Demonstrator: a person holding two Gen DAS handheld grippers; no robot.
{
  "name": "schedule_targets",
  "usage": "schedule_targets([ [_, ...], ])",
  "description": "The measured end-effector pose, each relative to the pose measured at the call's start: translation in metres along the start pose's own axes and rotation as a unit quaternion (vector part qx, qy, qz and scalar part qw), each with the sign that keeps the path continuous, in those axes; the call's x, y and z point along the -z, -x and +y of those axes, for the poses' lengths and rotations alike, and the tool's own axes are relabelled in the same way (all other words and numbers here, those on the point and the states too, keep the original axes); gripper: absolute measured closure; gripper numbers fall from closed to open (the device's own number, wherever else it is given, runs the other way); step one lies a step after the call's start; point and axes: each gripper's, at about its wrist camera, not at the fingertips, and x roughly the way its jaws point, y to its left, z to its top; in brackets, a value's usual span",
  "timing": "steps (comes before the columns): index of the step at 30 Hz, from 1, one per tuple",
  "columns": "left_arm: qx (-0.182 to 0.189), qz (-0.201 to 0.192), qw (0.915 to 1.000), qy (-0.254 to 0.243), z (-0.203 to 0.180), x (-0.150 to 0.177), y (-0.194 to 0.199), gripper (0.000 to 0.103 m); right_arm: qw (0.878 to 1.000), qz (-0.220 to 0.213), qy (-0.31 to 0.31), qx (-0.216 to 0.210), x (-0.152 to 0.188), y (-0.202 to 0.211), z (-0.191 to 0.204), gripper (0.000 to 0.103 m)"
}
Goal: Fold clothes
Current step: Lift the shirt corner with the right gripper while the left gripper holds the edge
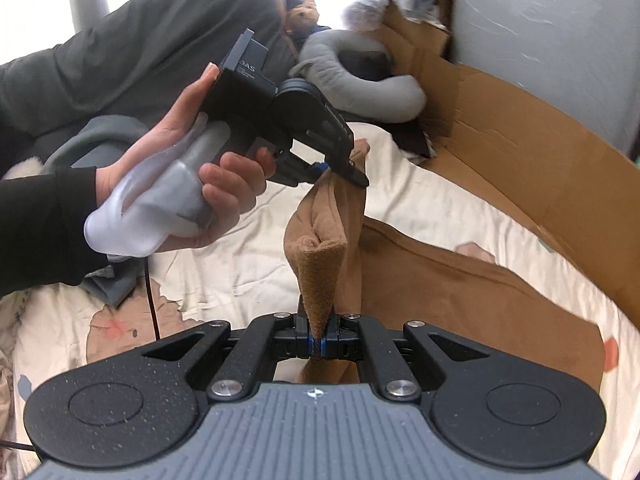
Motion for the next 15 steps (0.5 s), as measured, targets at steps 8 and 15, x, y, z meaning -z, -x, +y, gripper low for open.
schedule_targets([
  [8,0.001,0.026,0.9991,-0.035,-0.048,0.015,-0.031,0.093,0.998,-0.014,-0.063,0.006,0.026,0.022,-0.04,0.102],
  [15,-0.017,0.043,0.9971,-0.06,-0.081,0.032,-0.058,0.093,0.993,-0.006,-0.12,-0.001,0.054,0.03,-0.075,0.102],
])
